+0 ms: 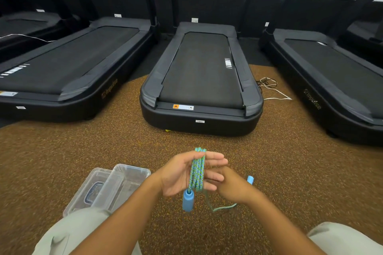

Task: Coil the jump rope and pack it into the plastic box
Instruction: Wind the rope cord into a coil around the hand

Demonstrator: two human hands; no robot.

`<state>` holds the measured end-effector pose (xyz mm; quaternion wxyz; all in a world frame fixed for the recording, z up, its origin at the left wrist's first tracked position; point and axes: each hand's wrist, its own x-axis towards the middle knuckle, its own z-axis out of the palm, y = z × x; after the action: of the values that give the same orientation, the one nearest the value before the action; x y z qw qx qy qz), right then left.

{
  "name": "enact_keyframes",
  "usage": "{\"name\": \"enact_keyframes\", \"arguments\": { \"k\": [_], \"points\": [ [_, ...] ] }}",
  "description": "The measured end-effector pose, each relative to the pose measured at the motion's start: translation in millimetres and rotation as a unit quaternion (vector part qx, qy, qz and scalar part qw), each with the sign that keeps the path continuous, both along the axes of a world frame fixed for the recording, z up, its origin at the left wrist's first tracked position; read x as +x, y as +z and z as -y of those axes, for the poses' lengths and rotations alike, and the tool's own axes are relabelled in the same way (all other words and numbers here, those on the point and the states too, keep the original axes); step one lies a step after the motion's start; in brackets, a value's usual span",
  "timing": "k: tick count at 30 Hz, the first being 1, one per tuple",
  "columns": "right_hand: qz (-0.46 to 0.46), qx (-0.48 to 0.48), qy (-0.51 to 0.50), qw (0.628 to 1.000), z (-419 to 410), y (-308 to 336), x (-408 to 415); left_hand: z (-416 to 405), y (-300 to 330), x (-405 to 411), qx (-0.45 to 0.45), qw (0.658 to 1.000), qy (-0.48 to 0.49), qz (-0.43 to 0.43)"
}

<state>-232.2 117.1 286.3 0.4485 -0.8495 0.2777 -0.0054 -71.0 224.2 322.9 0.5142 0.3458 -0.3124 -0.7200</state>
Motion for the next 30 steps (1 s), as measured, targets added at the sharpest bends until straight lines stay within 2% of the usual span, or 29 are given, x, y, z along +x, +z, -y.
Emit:
{"name": "enact_keyframes", "arguments": {
  "k": [6, 12, 22, 30],
  "points": [
    [0.026, 0.038, 0.024, 0.999, -20.4, 18.7, 1.8, 1.4, 5.4, 5.1, -0.003, 0.999, 0.029, -0.021],
    [0.004, 0.083, 0.031, 0.996, -29.0, 17.7, 3.1, 1.9, 8.5, 12.7, -0.003, 0.997, 0.06, -0.042],
    [-0.005, 0.103, 0.069, 0.992, -34.6, 20.1, 2.8, 2.8, 7.5, 13.4, 0.006, 0.996, 0.083, -0.028],
    [-0.003, 0.163, 0.082, 0.983, -34.8, 35.7, -1.1, 4.7, 3.3, 15.2, 0.023, 0.995, 0.094, -0.013]
  ]
}}
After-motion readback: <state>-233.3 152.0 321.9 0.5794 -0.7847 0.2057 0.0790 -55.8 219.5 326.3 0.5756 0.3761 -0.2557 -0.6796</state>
